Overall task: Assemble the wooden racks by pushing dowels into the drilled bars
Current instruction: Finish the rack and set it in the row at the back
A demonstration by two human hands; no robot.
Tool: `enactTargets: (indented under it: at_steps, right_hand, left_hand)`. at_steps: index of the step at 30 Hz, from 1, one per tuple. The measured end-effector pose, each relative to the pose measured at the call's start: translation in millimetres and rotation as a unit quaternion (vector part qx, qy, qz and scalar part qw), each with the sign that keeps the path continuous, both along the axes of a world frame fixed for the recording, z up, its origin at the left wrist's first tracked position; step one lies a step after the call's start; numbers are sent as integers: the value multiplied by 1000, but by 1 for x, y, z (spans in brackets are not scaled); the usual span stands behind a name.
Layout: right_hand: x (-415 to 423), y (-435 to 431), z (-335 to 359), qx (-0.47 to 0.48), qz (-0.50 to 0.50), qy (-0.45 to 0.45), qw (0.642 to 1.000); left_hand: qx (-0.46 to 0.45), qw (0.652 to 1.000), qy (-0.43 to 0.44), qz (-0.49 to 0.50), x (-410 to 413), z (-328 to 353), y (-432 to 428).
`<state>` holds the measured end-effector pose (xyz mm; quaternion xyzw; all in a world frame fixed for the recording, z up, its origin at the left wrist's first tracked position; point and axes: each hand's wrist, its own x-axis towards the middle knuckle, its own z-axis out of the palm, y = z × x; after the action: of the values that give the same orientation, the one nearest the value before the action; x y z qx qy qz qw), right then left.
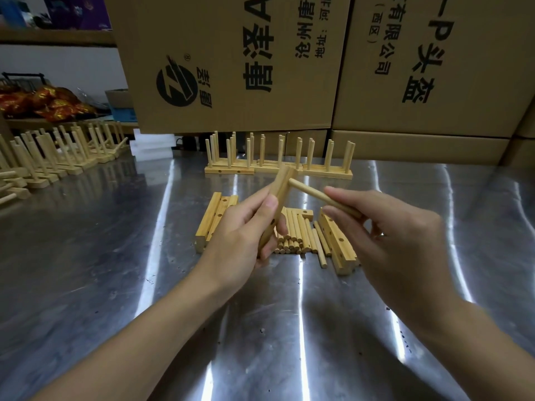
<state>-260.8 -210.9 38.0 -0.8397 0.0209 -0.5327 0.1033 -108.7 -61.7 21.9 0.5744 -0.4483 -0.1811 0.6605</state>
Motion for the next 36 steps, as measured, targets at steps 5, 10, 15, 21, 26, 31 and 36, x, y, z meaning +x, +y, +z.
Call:
enactTargets:
  at_steps: [5,10,15,21,26,31,36]
  right_hand:
    - [-2,5,2,48,-7,26,998]
    - [5,1,-3,205,5,89,975]
    - [2,-2,7,391,195,28,899]
    - [1,1,7,373,228,40,898]
    - [3,-2,1,360,223,69,903]
    - [5,-1,0,353,216,84,907]
    - [4,1,-3,226,111,85,964]
  left_hand:
    - [18,998,-49,18,0,-3,-2]
    - [14,999,-42,1,-2,-3,-2]
    - [22,1000,1,-22,-3,-2,-2]
    - [31,999,13,-40,-2,-5,-4]
    - [18,998,16,-58,-2,-5,-3]
    - [11,997,29,-66,-3,-3,-3]
    - [5,998,-56,-23,-2,-6,-3]
